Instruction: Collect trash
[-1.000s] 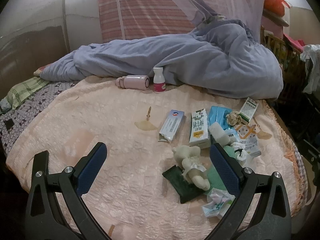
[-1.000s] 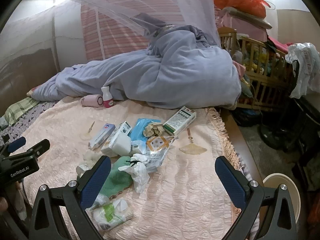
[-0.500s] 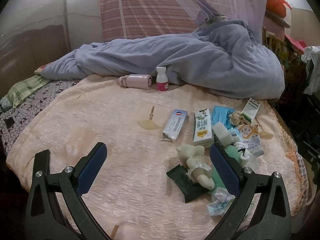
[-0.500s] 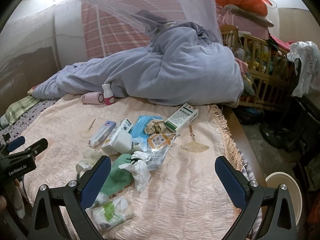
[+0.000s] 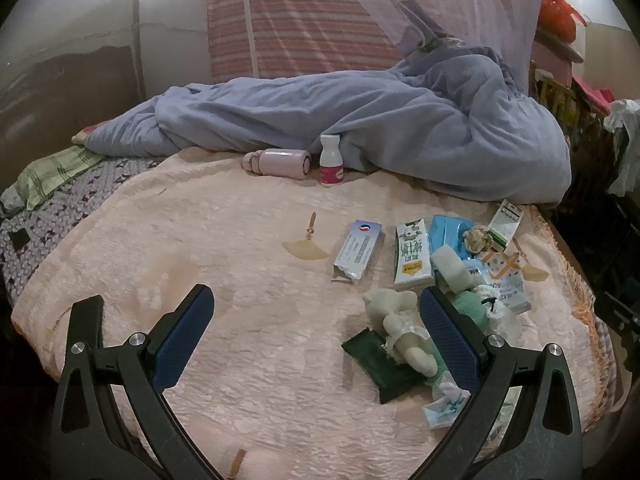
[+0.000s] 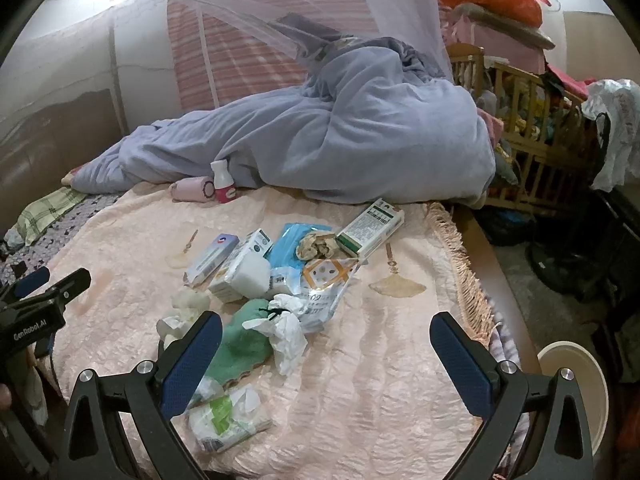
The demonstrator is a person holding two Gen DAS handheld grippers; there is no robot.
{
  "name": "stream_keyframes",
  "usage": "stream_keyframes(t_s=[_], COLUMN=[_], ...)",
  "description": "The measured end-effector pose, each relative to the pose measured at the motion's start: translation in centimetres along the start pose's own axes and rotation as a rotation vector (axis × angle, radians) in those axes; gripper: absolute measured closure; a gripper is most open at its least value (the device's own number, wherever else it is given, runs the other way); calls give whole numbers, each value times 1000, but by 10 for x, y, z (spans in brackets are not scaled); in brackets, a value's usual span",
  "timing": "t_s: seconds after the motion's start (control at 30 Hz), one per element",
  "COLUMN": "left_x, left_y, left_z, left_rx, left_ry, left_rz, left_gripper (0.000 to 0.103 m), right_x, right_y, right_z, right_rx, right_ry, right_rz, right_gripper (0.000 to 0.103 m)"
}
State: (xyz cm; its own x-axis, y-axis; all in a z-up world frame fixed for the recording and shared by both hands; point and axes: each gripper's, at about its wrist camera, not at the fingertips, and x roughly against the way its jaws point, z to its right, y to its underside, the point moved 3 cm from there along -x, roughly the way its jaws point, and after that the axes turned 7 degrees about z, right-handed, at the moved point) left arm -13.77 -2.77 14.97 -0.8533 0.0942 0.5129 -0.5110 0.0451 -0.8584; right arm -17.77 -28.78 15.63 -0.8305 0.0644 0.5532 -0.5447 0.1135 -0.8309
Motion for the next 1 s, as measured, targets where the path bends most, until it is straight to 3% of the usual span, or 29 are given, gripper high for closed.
stream_keyframes(t_s=[0.47, 0.7, 0.87, 1.0], left_x=[-4, -17, -41, -60], left_y=[3, 12, 23, 31], left_z=[-6, 6, 15, 24], left_rx=[11, -13, 15, 20], left_ry=[1, 92, 170, 195], left_rz=[-11, -75, -182, -243], left_gripper=[1, 5, 22, 24], right_x=[-3, -30, -56, -80], right_y=[5, 22, 36, 36], right_z=[2, 6, 2, -11], right_rx=[-5, -49, -57, -38], right_ry=[-19, -89, -151, -230], right_rz=[-18, -88, -152, -199], right_gripper=[0, 1, 21, 43])
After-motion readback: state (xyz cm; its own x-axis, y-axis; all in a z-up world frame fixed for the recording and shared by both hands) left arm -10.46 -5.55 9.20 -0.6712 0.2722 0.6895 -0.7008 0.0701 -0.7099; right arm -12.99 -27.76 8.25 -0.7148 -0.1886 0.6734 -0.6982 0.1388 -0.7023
